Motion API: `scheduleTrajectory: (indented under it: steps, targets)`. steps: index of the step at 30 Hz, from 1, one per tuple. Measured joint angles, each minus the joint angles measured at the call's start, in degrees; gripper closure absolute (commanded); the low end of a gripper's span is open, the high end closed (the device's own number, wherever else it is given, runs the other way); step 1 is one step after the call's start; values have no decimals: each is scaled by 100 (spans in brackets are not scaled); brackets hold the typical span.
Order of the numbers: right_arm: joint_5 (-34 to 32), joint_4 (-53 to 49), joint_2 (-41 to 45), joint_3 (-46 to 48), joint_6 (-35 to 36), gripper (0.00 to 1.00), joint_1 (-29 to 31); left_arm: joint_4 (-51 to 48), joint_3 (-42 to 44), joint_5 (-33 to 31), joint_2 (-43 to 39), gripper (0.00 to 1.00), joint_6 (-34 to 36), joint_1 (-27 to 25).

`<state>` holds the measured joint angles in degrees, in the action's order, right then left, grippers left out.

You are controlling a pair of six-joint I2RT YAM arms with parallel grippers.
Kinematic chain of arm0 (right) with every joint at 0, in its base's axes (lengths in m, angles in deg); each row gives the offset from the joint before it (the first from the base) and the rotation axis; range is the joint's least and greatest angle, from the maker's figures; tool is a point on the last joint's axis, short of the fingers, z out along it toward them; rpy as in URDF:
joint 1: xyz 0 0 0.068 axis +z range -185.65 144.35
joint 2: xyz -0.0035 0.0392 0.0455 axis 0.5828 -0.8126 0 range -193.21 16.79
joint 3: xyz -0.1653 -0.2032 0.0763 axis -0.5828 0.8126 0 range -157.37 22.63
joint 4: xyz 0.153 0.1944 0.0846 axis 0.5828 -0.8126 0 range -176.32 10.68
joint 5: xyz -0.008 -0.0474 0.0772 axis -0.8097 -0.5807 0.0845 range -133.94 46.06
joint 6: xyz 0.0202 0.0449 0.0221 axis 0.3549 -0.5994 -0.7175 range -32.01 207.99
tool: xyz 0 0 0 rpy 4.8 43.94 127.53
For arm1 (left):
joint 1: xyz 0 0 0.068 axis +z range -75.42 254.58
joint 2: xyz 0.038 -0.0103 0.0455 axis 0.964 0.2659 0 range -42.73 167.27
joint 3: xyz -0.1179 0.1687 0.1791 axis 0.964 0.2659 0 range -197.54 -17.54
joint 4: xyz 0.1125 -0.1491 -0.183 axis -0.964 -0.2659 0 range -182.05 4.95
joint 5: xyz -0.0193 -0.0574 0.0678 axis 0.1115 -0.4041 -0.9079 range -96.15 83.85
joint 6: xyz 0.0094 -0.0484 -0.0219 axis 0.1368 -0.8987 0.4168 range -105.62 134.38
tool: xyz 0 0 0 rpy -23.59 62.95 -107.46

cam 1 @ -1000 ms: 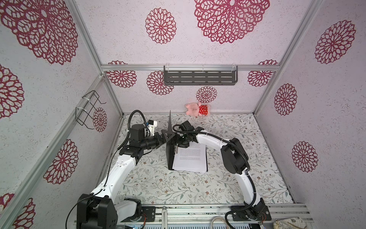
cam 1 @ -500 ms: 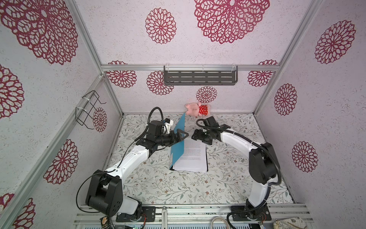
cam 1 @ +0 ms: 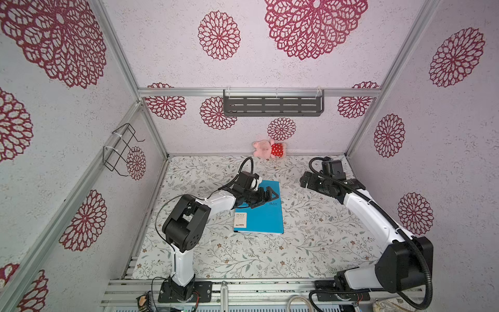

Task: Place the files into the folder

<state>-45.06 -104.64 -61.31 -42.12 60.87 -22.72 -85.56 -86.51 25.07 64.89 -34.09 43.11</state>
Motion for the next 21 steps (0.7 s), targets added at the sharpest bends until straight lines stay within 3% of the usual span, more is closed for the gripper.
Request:
scheduleTrajectory:
  steps: [3,7,10,14,17,21]
  targets:
    - [44,708,382,765,175,1,-514,-7,549,-662,-1353,1,155,509]
    - [-188,2367,907,2356,522,1,-1169,466,1692,-2118,-3792,1,671,1899]
    - [-444,3821,1110,3672,911,1,-1237,586,2509,-3093,-4813,1,1082,3003]
    - [-684,5241,894,4656,1333,1,-1248,592,3453,-3985,-4892,1,1593,3869]
    - [-802,6078,374,4699,1620,1,-1292,767,4026,-4393,-4472,1,1875,4057]
    - [-872,7320,-234,4815,1921,1,-1357,1473,4249,-4441,-3840,1,2240,4245]
